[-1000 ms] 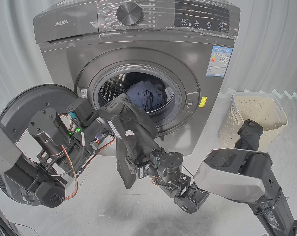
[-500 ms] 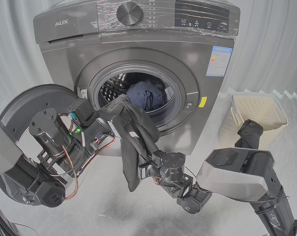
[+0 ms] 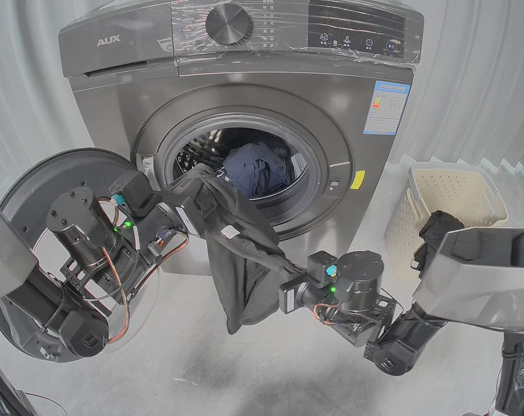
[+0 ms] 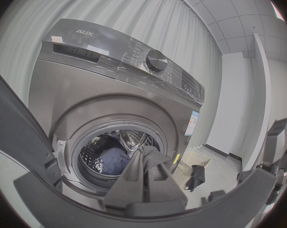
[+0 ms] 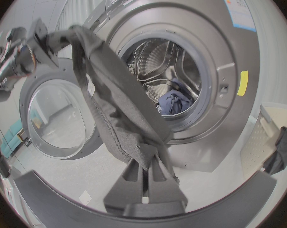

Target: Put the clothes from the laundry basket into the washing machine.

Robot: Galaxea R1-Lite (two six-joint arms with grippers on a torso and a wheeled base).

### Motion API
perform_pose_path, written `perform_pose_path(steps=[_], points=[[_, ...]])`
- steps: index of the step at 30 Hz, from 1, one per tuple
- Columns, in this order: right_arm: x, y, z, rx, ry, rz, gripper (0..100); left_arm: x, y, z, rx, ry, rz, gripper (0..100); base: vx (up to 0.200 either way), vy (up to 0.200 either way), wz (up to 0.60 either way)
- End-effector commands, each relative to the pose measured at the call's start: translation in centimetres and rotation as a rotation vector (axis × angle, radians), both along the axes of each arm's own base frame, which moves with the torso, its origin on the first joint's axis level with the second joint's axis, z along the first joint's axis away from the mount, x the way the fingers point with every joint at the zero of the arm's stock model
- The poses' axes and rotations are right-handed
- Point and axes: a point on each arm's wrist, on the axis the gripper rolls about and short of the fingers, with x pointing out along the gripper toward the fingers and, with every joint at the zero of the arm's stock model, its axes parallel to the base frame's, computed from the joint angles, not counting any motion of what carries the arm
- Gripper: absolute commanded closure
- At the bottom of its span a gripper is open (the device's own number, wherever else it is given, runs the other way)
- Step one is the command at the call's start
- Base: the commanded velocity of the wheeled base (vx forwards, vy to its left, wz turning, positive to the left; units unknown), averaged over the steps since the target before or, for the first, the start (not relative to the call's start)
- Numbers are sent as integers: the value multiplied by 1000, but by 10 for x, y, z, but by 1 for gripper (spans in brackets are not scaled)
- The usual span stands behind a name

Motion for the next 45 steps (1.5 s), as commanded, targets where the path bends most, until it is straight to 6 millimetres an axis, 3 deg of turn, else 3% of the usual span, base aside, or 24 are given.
perform_pose_path(steps=[1,9,22,31,36,45], points=[[-13,-35,45,35,-58,-33,100,8,14,-1,6,1,46,100,0,0,0],[-9,-70,86,116,-162,-95,100,6,17,-2,9,7,54,100,0,0,0],[-28,-90,137,245,-309,-103,100,-18,24,12,5,-26,36,100,0,0,0],[-27,-86,131,257,-282,-94,100,-17,25,12,1,-23,50,100,0,0,0],[-24,-90,100,190,-195,-112,100,-15,25,9,3,-16,55,100,0,0,0],[-14,-94,116,237,-261,-151,100,-13,32,7,18,7,110,100,0,0,0]])
